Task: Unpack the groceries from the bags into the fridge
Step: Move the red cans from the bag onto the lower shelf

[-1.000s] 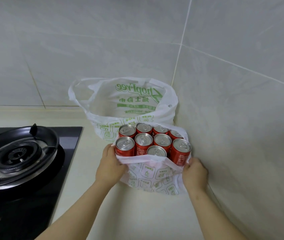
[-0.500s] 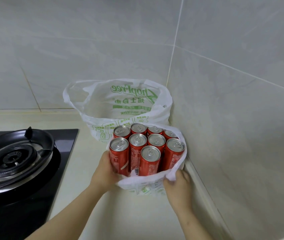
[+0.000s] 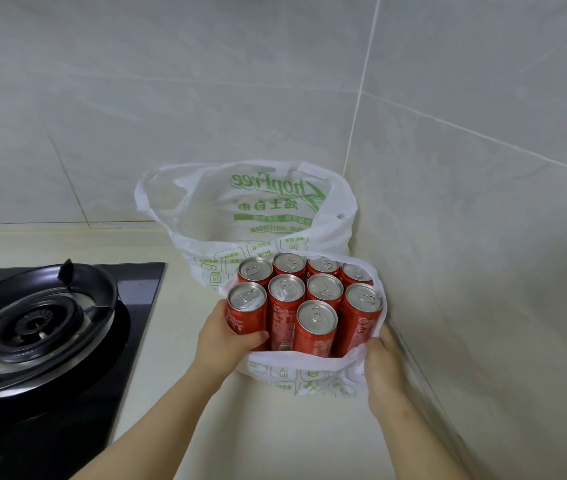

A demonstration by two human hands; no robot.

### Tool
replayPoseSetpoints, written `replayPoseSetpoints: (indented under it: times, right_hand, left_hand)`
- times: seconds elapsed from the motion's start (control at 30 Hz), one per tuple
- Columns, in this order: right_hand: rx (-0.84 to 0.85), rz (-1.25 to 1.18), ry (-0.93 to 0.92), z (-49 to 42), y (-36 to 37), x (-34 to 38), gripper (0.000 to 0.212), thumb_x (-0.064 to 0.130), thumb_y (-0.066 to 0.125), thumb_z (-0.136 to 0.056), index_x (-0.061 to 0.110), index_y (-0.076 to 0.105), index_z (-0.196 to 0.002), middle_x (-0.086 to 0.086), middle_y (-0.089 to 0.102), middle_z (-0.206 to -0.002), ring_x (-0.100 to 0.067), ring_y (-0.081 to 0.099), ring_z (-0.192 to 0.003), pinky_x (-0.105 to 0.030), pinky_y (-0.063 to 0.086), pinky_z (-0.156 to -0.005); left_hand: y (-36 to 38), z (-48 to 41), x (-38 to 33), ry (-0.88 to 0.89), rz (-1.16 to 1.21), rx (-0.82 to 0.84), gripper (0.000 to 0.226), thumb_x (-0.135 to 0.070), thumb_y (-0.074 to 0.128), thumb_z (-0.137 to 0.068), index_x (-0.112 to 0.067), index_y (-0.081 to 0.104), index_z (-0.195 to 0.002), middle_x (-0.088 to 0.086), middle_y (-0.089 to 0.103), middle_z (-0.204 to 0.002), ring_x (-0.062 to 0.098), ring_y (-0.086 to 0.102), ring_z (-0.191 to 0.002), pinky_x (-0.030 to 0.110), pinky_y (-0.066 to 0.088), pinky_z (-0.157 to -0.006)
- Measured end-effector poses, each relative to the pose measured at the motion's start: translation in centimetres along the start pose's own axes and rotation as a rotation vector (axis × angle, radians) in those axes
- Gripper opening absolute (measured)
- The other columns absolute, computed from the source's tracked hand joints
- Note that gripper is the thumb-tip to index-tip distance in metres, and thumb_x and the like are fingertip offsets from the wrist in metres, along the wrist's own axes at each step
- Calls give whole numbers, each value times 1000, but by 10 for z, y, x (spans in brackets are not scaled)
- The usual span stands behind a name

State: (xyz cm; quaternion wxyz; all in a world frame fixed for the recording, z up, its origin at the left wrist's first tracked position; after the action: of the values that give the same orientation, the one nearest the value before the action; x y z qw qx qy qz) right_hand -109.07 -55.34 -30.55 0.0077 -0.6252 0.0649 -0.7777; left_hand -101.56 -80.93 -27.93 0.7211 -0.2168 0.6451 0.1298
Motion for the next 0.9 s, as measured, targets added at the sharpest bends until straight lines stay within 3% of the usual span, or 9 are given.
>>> replayPoseSetpoints:
  times: [0.13,0.23,0.33,0.4,0.5,0.6,0.7,0.83,0.9]
  right_hand:
    - [-90,12,32,3,-5,0,23,5,38,-88,13,57,-79,-7,64,-84,-30,59,-89,-41,47,-84]
    - [-52,-30,-35,3,8,10,19,13,43,-92,18,62,-95,-2,68,-93,-23,63,-92,-41,51,-85]
    - [-224,-33,-159,-3,1,26,16,17,51,-91,14,57,-106,-3,64,-99,-27,62,-96,-44,52,-83]
    - [-359,47,-259,-2,-10,42,23,14,53,-89,7,53,-111,-9,58,-108,-32,56,-104,-44,48,-88]
    - [-347,178,-423,3,-10,65,47,7,51,-89,12,43,-135,-7,46,-137,-26,40,-127,-38,34,-107]
    - [-262,322,-570,4,-1,74,48,2,43,-95,15,41,-141,-3,40,-146,-18,34,-136,-30,26,-111]
    - [-125,181,-444,-7,3,58,37,21,37,-100,34,49,-133,11,58,-127,-9,53,-119,-34,43,-102]
    - [109,144,-79,-33,18,-10,29,48,41,-89,45,59,-111,7,71,-101,-19,66,-98,-46,51,-91]
    - [179,178,35,-36,22,-31,27,45,44,-81,45,63,-100,5,72,-96,-23,66,-95,-48,51,-91]
  left_hand:
    - [-12,-9,-2,-13,-18,53,66,-18,77,-44,-33,59,-106,-6,71,-98,14,67,-93,42,55,-85]
    - [-8,-9,-26,101,34,94,64,-7,68,-45,-33,53,-102,-9,68,-99,14,63,-94,25,54,-74]
    - [-4,-7,-53,252,4,125,69,-22,66,-52,-45,42,-112,-9,45,-124,15,46,-119,28,43,-94]
    - [-5,-8,-66,372,-206,55,66,-47,60,-58,-48,40,-121,-5,33,-139,20,33,-132,43,33,-107]
    - [4,-3,-89,520,-698,-154,73,-66,38,-72,-33,41,-136,8,16,-155,29,14,-143,54,18,-113]
    - [39,2,-106,651,-982,-80,71,-69,24,-79,-36,36,-140,4,7,-158,29,0,-145,56,4,-111]
    - [61,-13,-92,467,-1171,159,70,-72,21,-83,-41,14,-146,-5,-8,-158,22,-11,-145,52,-1,-115]
    - [58,-30,-87,328,-1206,227,67,-68,26,-88,-40,12,-146,-10,5,-158,19,-1,-146,48,5,-116]
    - [54,-38,-88,311,-1210,243,65,-68,26,-88,-41,16,-146,-13,13,-156,17,4,-145,49,12,-114]
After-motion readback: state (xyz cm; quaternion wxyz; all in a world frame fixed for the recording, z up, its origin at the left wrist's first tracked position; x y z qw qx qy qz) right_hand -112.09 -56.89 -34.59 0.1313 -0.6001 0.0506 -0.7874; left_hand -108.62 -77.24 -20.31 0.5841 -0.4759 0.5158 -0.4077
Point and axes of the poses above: each hand's wrist, its own z-axis away from the middle knuckle, its own y-axis out of the palm, x = y × z, the point moved 8 cm from there along -z, towards the middle knuckle
